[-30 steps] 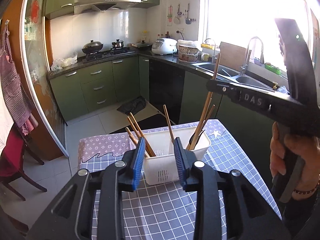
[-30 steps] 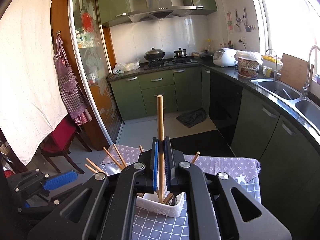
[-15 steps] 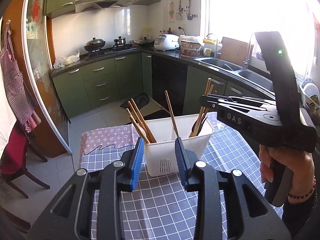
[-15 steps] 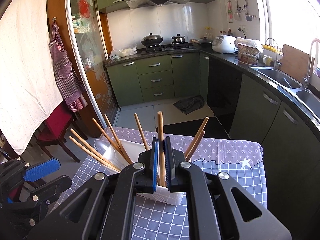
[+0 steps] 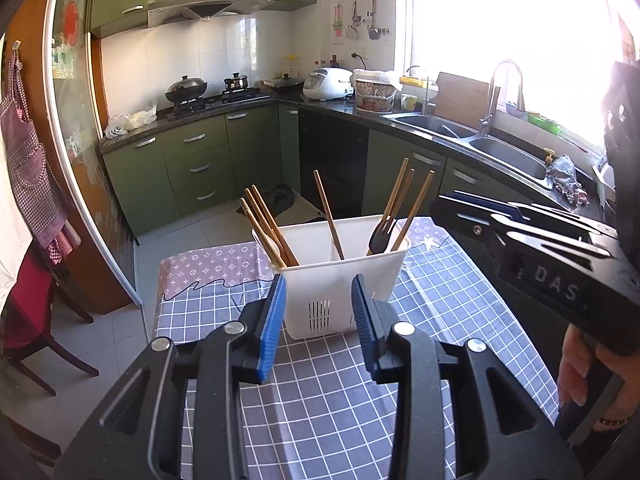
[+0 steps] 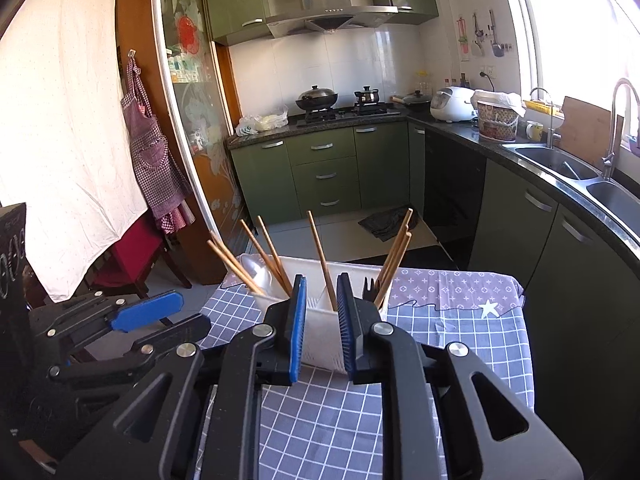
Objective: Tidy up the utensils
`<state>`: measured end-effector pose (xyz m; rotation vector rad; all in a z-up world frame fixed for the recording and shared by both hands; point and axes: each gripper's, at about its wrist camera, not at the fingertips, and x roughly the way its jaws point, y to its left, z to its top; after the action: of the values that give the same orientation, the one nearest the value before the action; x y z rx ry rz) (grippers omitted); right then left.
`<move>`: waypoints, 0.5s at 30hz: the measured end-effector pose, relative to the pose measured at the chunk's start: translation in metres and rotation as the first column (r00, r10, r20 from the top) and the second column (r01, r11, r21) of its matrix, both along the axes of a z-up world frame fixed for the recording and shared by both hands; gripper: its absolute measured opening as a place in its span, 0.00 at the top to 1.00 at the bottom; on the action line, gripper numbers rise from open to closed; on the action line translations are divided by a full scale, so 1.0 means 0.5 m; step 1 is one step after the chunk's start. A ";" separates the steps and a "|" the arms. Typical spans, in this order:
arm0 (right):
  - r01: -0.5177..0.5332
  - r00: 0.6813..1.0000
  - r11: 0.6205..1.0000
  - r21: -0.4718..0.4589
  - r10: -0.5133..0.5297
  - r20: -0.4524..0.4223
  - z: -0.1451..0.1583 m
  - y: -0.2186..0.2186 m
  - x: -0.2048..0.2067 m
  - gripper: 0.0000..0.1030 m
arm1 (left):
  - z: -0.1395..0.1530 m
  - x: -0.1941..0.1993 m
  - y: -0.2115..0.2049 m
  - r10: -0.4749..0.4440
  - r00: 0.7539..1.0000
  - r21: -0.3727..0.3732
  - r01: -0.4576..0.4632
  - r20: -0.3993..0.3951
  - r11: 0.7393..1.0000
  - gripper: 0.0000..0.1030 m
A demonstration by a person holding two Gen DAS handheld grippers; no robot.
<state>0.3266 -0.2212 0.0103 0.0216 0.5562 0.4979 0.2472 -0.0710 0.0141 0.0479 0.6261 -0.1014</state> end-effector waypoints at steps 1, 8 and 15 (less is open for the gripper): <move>0.002 1.000 1.000 0.006 -0.002 0.002 -0.006 -0.009 -0.019 0.78 | -0.002 -0.007 -0.001 0.000 1.000 -0.002 0.000 0.000 1.000 0.64; 0.030 1.000 0.999 0.035 -0.031 0.004 -0.068 -0.073 -0.152 0.53 | -0.033 -0.074 0.002 0.015 1.000 -0.018 -0.015 -0.004 1.000 0.48; 0.060 0.998 0.997 0.045 -0.061 0.028 -0.105 -0.116 -0.264 0.37 | -0.062 -0.152 0.019 0.049 0.999 -0.030 -0.049 -0.007 0.998 0.37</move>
<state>0.1946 -0.2795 -0.0421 0.0735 0.5145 0.4509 0.1712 -0.0612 -0.0169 0.0031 0.6311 -0.0637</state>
